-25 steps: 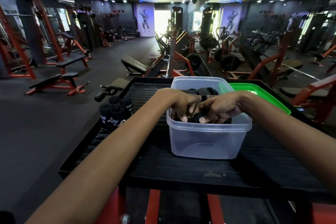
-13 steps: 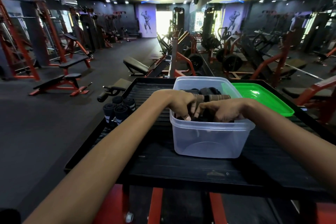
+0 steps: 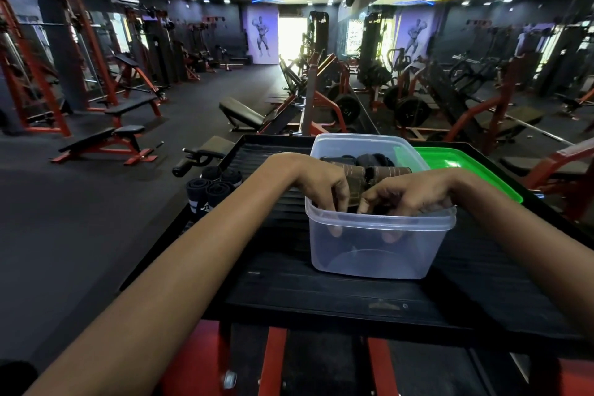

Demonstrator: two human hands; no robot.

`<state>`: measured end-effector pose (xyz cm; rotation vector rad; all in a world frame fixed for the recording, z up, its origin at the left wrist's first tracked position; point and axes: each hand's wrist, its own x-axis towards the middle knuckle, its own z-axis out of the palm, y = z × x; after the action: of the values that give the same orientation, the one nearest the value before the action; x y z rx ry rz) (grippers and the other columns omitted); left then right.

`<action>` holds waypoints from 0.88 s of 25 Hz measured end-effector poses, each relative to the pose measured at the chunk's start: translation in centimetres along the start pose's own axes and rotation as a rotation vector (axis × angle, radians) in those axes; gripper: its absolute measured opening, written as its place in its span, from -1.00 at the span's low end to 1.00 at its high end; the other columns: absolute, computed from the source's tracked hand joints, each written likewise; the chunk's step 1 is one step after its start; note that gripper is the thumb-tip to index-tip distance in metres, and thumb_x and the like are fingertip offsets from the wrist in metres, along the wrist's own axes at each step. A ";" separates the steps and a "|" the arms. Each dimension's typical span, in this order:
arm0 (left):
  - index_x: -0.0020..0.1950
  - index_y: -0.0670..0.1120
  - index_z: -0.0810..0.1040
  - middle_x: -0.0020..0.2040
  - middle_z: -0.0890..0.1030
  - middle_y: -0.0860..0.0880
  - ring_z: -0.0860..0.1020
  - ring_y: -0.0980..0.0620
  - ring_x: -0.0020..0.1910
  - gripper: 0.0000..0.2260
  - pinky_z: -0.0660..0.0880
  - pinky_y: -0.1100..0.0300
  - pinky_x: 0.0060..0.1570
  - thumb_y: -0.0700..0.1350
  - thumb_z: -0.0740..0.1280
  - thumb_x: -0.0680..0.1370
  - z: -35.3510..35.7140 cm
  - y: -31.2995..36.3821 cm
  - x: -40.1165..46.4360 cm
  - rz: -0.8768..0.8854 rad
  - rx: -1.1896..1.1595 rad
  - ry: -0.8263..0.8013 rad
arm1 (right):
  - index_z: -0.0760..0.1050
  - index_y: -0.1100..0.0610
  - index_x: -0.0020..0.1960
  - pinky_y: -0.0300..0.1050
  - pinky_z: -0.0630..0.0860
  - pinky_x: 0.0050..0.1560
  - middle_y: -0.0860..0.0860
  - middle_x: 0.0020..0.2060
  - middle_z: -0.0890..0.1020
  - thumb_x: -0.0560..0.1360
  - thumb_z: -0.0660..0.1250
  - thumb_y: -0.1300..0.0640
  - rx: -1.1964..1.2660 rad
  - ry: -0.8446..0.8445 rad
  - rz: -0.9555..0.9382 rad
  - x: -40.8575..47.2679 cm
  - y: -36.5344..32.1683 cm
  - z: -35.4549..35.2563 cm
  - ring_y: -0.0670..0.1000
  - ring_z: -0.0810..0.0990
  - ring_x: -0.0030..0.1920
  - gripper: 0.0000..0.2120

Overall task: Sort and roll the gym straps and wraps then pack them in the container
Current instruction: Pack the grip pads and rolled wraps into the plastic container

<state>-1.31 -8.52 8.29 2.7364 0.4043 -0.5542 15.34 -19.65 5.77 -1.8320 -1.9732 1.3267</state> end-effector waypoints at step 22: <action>0.02 -0.11 0.69 -0.19 0.63 0.09 0.48 0.29 -0.30 -0.83 0.42 0.41 -0.14 -0.19 0.29 0.57 1.3 -0.5 1.3 0.064 -0.010 0.070 | 0.63 0.19 -0.18 -0.12 0.48 -0.14 0.02 -0.27 0.60 0.58 0.26 0.23 -0.104 0.122 0.032 1.4 -0.5 1.6 -0.06 0.53 -0.21 -0.78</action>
<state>-0.79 -8.32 6.47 2.7542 0.3340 -0.4392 13.64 -19.23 4.48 -1.9479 -1.9925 1.1100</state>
